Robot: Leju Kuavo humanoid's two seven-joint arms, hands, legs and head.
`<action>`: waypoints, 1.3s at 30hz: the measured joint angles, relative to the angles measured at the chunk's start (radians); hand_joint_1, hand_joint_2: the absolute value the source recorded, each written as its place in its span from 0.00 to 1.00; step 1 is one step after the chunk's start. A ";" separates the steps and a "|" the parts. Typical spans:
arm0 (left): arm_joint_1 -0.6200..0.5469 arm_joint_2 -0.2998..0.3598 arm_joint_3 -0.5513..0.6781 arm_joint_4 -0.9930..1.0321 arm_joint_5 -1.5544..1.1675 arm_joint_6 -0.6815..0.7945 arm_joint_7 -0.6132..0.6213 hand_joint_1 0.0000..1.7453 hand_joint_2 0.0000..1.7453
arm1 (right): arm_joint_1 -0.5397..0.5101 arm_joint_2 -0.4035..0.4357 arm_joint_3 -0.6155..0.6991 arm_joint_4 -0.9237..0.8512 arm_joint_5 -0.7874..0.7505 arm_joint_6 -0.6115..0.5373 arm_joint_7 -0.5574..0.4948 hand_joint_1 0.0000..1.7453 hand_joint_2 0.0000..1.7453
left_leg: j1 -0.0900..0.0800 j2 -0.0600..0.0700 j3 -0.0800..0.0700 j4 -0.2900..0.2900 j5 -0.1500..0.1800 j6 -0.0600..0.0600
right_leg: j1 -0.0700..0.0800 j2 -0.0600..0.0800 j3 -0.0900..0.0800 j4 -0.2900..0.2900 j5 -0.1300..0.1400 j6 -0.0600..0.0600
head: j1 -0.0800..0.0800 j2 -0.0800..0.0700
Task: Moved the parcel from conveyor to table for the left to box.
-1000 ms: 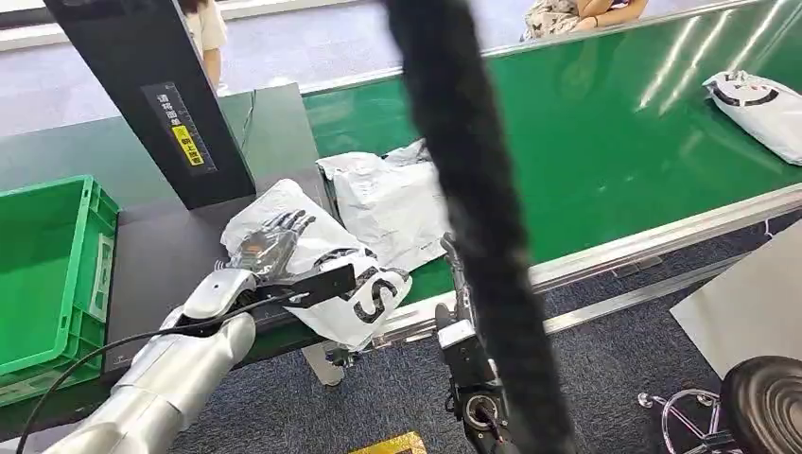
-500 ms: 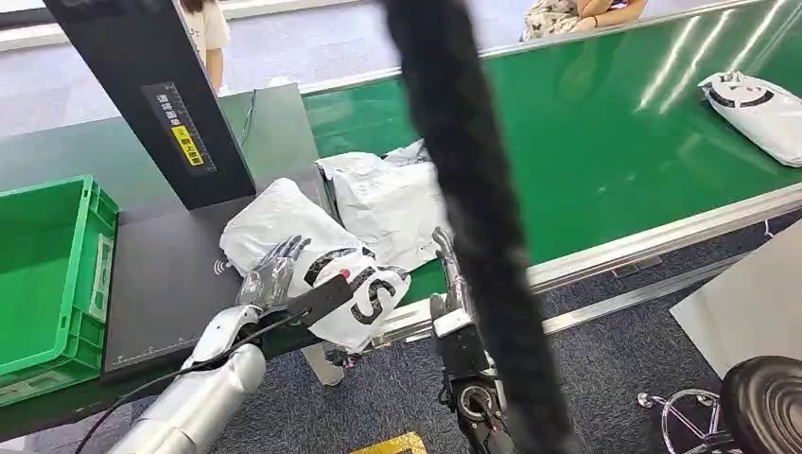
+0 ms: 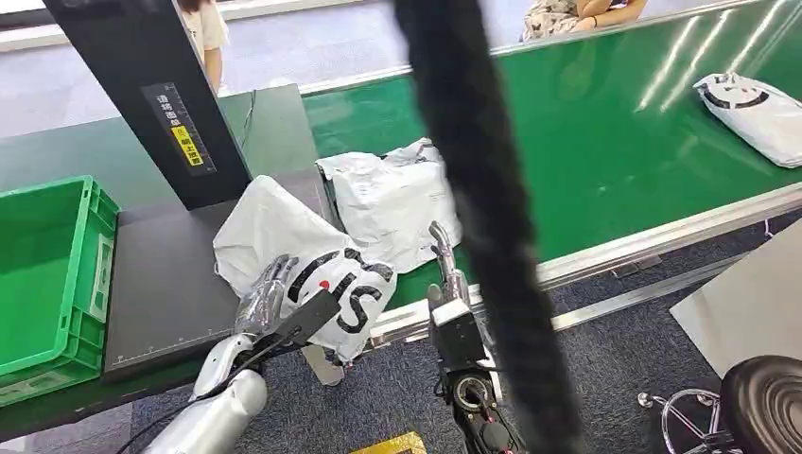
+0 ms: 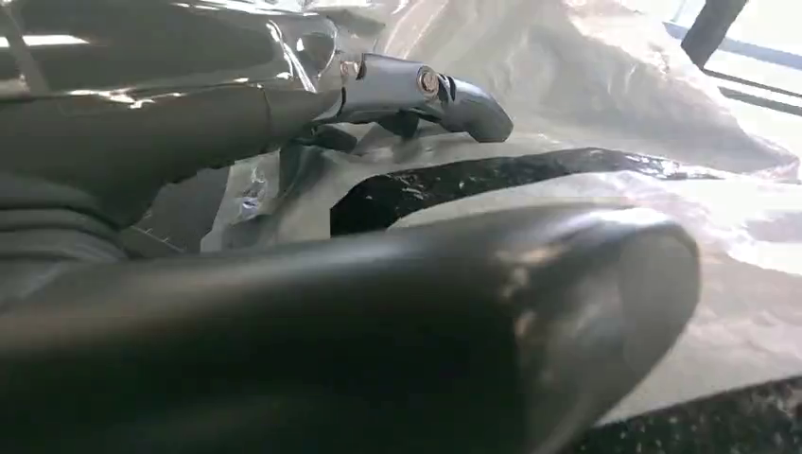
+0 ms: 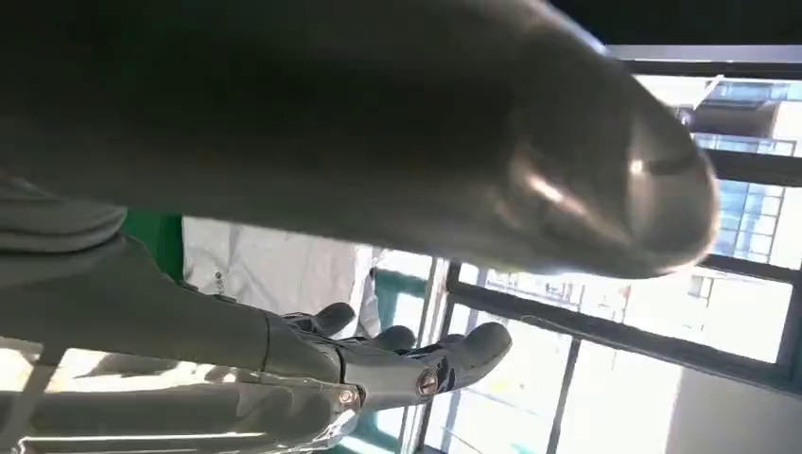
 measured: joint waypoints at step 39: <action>0.004 0.017 0.245 -0.002 -0.065 -0.012 0.020 0.00 1.00 | -0.002 0.000 -0.010 0.002 -0.055 0.011 -0.008 0.00 0.00 | 0.000 0.000 0.003 0.000 0.000 0.000 | 0.000 0.000 0.003 0.000 0.000 0.000 | 0.000 0.000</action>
